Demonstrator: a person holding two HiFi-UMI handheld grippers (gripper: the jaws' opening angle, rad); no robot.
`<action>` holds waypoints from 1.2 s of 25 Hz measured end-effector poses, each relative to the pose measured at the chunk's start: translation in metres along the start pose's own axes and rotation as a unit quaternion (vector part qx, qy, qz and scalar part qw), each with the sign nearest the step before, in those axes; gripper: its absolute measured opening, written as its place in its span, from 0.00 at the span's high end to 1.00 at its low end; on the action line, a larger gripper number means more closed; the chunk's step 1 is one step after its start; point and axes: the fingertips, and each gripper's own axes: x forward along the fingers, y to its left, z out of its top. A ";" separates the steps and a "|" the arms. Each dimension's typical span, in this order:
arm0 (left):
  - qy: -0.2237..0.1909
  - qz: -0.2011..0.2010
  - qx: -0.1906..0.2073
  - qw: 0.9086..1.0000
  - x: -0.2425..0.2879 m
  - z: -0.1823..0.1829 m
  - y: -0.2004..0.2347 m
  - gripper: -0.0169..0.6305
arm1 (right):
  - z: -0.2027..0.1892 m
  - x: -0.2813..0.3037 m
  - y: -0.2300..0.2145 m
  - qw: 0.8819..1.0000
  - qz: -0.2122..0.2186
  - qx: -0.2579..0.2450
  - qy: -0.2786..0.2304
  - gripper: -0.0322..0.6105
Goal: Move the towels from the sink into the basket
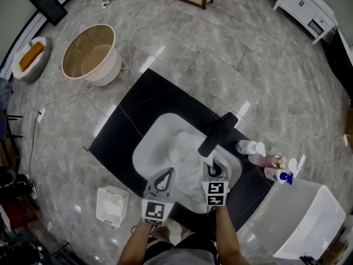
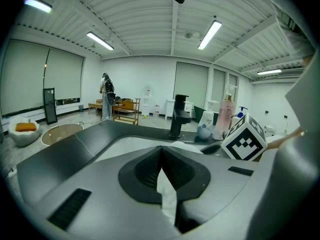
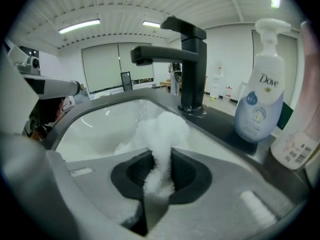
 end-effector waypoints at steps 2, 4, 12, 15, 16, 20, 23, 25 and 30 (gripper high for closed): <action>-0.006 0.004 0.004 1.000 -0.007 0.007 -0.001 0.96 | 0.010 -0.011 0.005 1.000 0.002 -0.001 -0.013 0.86; -0.013 0.009 0.006 1.000 -0.017 0.016 -0.003 0.96 | 0.018 -0.023 0.011 1.000 0.005 -0.003 -0.023 0.86; -0.047 0.050 0.002 0.998 -0.064 0.054 0.008 0.96 | 0.061 -0.073 0.041 0.997 0.017 -0.023 -0.074 0.86; -0.061 0.067 0.003 0.996 -0.084 0.065 0.015 0.96 | 0.076 -0.091 0.053 0.995 0.023 -0.028 -0.094 0.86; -0.064 0.070 0.014 0.995 -0.090 0.065 0.017 0.96 | 0.081 -0.096 0.058 0.994 0.027 -0.028 -0.100 0.86; -0.077 0.089 0.022 0.993 -0.120 0.071 0.023 0.96 | 0.098 -0.118 0.080 0.991 0.039 -0.032 -0.124 0.86; -0.084 0.104 0.019 0.991 -0.145 0.076 0.029 0.96 | 0.114 -0.135 0.095 0.988 0.044 -0.036 -0.145 0.86; -0.090 0.115 0.017 0.989 -0.163 0.078 0.034 0.96 | 0.126 -0.148 0.106 0.985 0.047 -0.040 -0.159 0.86; -0.107 0.143 0.022 0.984 -0.214 0.076 0.046 0.96 | 0.143 -0.180 0.139 0.978 0.058 -0.054 -0.195 0.86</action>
